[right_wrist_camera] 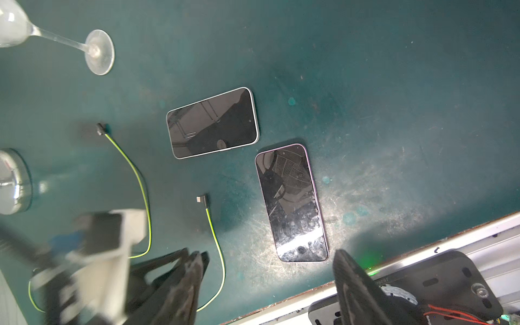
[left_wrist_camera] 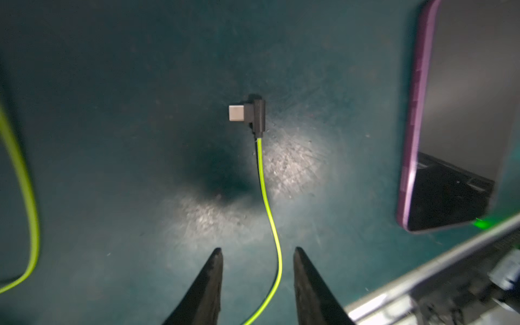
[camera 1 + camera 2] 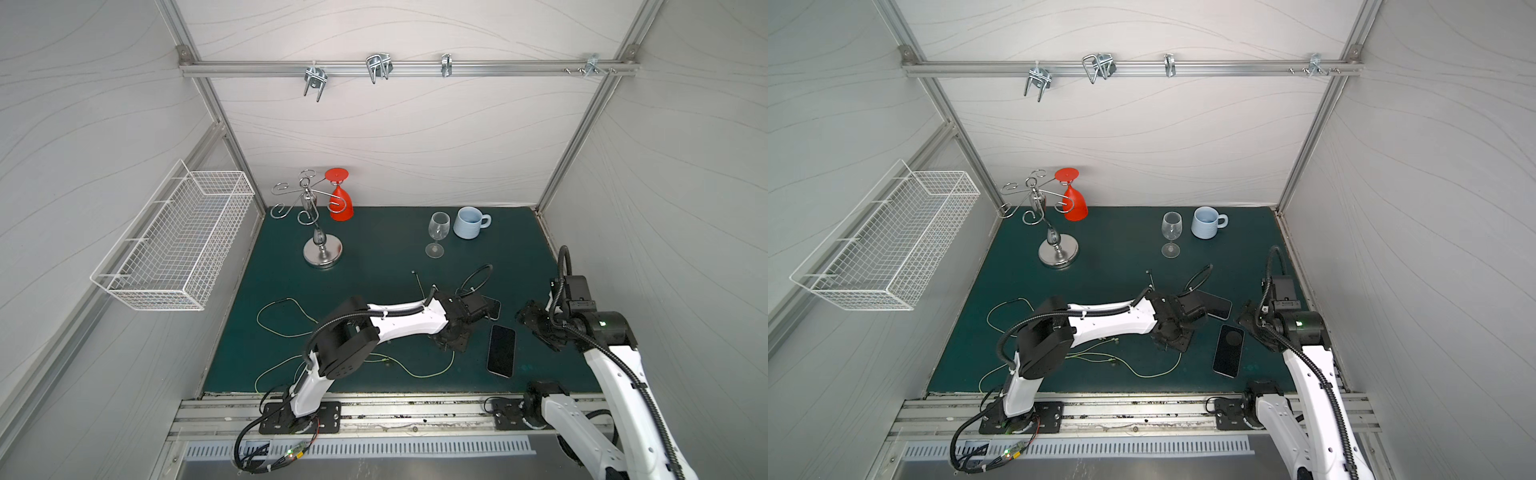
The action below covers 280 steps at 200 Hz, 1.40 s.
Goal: Plug wired earphones into phones
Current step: Pick up the wired earphone from the center of the board.
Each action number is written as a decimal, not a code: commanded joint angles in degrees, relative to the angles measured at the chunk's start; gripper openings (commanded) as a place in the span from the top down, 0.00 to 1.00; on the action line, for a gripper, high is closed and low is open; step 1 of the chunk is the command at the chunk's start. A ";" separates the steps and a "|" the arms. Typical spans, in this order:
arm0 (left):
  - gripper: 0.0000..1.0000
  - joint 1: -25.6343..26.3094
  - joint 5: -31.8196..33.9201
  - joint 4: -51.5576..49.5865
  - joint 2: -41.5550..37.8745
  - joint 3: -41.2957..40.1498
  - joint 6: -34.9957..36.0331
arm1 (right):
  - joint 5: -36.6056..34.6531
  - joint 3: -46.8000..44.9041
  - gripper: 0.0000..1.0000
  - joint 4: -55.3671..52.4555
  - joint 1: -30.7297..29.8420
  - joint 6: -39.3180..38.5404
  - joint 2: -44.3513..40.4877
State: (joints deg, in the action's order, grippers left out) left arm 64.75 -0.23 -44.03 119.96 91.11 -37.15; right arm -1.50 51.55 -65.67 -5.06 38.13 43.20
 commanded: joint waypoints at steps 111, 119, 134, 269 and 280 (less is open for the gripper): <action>0.90 -2.00 3.44 -3.57 11.75 10.08 -0.48 | 0.81 1.18 0.29 -4.03 -0.04 -2.03 -2.69; 0.92 -1.83 2.93 -3.16 11.87 9.69 -0.51 | 0.84 1.10 0.29 -3.88 -0.05 -2.11 -2.64; 0.93 -1.27 2.47 -2.99 12.35 9.14 -0.52 | 0.82 1.29 0.29 -3.84 -0.04 -2.13 -2.58; 1.00 -6.27 -4.37 6.35 -7.23 -3.31 7.26 | 3.55 4.72 0.24 5.10 -0.11 -12.00 -5.64; 1.00 -7.36 -5.07 8.03 -12.14 -5.78 9.02 | 6.28 4.64 0.24 7.81 -0.08 -14.79 -6.15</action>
State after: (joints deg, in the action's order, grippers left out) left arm 60.49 -1.72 -42.33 118.69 88.47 -31.99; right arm 0.10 55.27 -63.46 -5.06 29.67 38.26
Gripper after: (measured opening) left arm 0.048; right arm 0.758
